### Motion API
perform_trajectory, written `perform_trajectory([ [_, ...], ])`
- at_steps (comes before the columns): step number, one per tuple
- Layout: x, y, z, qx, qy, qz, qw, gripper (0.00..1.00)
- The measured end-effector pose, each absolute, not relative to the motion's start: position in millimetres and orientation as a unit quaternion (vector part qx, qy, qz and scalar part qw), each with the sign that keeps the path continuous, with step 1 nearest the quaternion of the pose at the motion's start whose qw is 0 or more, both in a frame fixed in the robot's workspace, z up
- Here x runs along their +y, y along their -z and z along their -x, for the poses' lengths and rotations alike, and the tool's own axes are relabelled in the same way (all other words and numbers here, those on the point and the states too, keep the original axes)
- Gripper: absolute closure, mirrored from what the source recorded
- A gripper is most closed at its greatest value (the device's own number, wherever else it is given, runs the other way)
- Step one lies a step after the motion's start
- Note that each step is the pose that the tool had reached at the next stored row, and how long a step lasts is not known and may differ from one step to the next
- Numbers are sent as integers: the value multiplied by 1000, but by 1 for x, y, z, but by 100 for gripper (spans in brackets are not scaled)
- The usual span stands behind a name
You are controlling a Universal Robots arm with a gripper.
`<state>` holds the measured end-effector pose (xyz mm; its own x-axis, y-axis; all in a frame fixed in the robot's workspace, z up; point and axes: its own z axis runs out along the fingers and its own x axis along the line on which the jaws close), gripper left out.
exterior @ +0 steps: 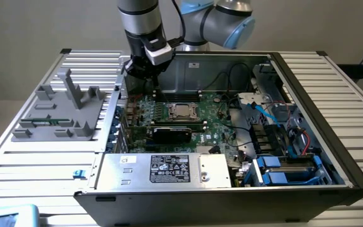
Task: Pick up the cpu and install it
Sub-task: 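Install the first cpu locking lever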
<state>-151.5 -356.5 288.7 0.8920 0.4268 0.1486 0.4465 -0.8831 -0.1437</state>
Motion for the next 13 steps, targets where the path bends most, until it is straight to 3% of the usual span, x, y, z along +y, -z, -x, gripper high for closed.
perform_trajectory([
  [5,-356,-285,152,-216,60,970,99,88],
  [13,-356,-275,152,-198,60,973,102,88],
])
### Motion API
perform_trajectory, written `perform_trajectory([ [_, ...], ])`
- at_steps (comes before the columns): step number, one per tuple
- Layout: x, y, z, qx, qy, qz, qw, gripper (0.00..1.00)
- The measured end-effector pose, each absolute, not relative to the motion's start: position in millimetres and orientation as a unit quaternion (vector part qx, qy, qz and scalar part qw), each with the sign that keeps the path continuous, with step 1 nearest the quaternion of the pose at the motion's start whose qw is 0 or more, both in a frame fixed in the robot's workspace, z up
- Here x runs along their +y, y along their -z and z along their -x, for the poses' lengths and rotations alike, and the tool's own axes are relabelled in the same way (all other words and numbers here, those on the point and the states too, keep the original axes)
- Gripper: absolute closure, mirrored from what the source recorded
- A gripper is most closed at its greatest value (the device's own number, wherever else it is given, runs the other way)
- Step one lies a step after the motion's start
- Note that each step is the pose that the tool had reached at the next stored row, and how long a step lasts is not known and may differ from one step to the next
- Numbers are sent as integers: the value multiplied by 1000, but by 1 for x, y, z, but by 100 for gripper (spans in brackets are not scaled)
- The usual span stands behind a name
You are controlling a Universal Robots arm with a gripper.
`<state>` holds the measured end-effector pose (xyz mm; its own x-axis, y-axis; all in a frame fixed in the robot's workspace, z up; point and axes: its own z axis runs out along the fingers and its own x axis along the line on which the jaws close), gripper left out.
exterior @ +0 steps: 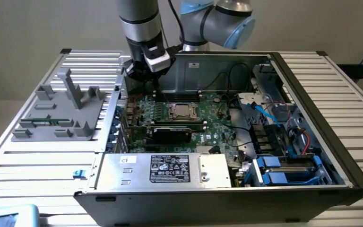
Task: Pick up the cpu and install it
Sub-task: 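Install the first cpu locking lever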
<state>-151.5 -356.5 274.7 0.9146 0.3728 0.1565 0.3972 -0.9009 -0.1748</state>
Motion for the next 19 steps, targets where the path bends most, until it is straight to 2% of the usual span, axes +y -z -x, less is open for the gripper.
perform_trajectory([
  [19,-356,-260,152,-165,55,977,123,88],
])
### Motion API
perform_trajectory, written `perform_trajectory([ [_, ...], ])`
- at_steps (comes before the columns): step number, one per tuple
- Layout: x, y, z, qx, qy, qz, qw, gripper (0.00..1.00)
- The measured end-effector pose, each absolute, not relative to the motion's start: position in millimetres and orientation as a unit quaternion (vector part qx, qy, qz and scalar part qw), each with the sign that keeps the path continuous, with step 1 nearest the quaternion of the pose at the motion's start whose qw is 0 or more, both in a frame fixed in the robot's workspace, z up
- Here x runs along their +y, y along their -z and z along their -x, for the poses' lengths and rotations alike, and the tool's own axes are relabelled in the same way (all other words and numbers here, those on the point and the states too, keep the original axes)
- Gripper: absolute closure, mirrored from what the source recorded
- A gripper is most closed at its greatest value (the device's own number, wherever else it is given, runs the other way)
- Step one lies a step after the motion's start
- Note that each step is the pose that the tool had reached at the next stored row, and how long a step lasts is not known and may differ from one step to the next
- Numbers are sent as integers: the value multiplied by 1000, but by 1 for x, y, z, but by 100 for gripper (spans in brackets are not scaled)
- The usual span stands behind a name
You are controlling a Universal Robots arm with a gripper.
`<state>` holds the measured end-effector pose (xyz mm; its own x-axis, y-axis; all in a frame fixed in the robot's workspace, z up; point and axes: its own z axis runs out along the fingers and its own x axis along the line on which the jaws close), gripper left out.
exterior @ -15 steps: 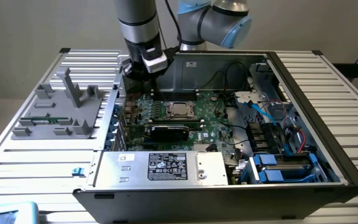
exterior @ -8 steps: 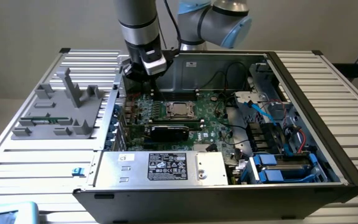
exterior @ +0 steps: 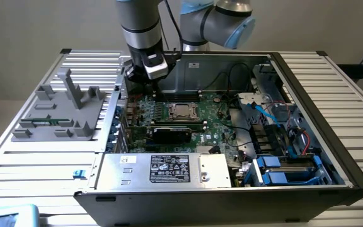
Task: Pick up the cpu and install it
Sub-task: 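Install the first cpu locking lever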
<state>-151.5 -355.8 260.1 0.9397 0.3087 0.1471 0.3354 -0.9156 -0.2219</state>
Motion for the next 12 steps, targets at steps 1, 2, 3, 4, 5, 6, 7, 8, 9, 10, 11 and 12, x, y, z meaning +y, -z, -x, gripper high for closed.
perform_trajectory([
  [1,-356,-259,152,-163,54,977,124,88],
  [2,-356,-259,152,-162,54,977,125,88],
  [3,-355,-258,152,-160,54,977,126,88],
  [4,-355,-257,152,-159,53,978,127,88],
  [5,-355,-257,152,-158,53,978,129,88],
  [6,-355,-256,152,-157,52,978,131,88],
  [7,-355,-256,152,-156,52,977,133,88],
  [8,-355,-256,152,-155,52,977,135,88],
  [9,-355,-255,152,-154,52,977,136,88],
  [10,-355,-255,152,-152,51,977,138,88],
  [11,-355,-254,152,-151,52,977,140,88],
  [12,-355,-254,152,-149,52,977,141,88],
])
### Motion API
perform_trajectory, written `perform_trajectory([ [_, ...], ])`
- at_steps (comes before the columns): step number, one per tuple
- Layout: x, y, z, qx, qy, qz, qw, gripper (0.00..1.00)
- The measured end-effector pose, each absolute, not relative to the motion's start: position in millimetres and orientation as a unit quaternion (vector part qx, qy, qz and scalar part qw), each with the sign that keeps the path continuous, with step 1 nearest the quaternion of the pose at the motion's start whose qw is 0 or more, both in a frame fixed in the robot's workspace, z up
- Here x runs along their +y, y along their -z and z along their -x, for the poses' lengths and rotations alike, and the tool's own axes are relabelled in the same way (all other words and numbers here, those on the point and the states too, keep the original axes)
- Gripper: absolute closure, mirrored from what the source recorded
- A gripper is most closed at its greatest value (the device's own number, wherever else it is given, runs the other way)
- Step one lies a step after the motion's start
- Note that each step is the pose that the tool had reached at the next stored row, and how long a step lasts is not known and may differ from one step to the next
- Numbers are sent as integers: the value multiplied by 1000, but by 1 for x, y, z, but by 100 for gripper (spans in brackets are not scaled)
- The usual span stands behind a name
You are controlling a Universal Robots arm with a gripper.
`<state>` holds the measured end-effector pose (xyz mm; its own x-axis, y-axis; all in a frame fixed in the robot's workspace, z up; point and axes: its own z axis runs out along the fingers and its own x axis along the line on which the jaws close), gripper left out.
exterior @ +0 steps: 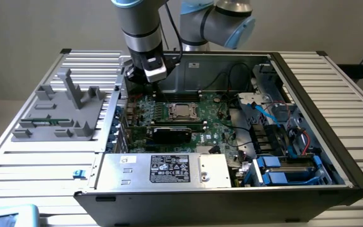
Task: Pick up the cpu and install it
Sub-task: 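Install the first cpu locking lever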
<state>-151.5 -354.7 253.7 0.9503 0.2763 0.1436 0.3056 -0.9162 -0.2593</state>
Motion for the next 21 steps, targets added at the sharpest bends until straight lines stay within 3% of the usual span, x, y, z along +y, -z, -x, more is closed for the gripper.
perform_trajectory([
  [21,-355,-252,145,-107,60,980,155,88],
])
